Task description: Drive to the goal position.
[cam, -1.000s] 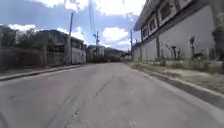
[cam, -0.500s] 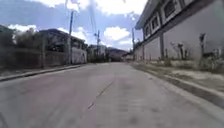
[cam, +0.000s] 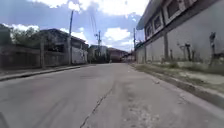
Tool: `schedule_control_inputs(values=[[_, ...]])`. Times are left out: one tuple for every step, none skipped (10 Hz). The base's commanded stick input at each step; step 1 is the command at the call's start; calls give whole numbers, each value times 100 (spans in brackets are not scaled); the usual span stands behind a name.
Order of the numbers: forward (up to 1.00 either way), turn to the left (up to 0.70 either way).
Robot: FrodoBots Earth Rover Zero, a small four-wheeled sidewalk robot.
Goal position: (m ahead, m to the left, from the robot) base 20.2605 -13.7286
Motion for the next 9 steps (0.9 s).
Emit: schedule_control_inputs(values=[[85,-34],[85,-34],[85,-33],[85,-17],[85,0],[85,0],[85,0],[85,0],[85,0]])
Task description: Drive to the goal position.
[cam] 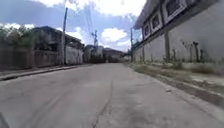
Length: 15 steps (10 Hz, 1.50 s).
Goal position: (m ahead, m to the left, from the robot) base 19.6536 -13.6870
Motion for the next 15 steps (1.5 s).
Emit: schedule_control_inputs(values=[[85,0],[85,0],[85,0],[85,0],[85,0],[85,0],[85,0],[85,0],[85,0],[85,0],[85,0],[85,0],[85,0],[85,0],[85,0]])
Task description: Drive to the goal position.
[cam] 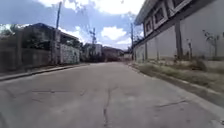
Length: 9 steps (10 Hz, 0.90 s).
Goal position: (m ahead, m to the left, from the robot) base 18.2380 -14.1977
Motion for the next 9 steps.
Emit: schedule_control_inputs(values=[[85,0],[85,0],[85,0],[85,-3],[85,-12],[85,-25],[85,-34],[85,-34],[85,-34]])
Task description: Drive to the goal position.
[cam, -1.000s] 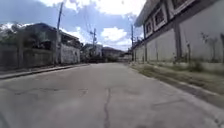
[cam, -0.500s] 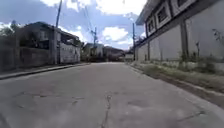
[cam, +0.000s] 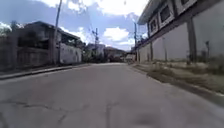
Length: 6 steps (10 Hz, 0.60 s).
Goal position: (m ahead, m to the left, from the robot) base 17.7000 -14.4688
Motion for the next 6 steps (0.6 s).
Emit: schedule_control_inputs(values=[[85,-34],[85,-29],[85,-14],[85,0],[85,0],[85,0]])
